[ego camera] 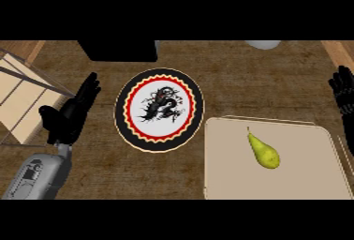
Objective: Pick the pear from the tray and place it in the plate
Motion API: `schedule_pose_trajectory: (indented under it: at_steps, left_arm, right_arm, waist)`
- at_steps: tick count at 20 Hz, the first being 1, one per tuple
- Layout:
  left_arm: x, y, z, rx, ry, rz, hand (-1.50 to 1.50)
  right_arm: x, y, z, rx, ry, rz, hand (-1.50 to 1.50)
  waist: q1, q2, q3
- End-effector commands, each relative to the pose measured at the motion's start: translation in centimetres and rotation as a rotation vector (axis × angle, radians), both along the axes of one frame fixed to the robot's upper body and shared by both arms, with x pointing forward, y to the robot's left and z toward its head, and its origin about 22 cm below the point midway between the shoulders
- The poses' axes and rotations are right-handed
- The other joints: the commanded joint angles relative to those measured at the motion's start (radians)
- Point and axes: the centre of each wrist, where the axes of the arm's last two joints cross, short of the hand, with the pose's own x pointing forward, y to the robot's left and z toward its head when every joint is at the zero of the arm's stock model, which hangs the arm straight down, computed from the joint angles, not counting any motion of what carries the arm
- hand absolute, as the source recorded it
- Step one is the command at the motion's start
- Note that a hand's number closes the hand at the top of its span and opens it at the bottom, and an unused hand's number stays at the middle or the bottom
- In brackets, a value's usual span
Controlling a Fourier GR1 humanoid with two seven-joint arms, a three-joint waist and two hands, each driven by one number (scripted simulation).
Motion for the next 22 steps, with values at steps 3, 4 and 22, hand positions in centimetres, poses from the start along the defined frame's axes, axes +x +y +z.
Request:
schedule_pose_trajectory:
  at_steps: [3,4,22]
  left_arm:
    - [0.8,0.9,2.1,0.070,-0.040,0.028,0.00]
    - [0.7,-1.2,1.4,0.086,-0.075,0.024,0.00]
    - [0.3,-1.3,2.1,0.085,-0.009,0.083,0.00]
  right_arm:
    - [2.4,5.6,0.6,0.231,0.197,0.265,-1.50]
    - [2.1,8.8,-1.0,0.348,0.249,0.331,-1.50]
    - [-1.5,7.0,-5.5,-0.233,0.147,0.420,-1.50]
  waist:
    - [0.021,0.006,0.012]
    - [0.032,0.010,0.013]
    - [-0.020,0.001,0.012]
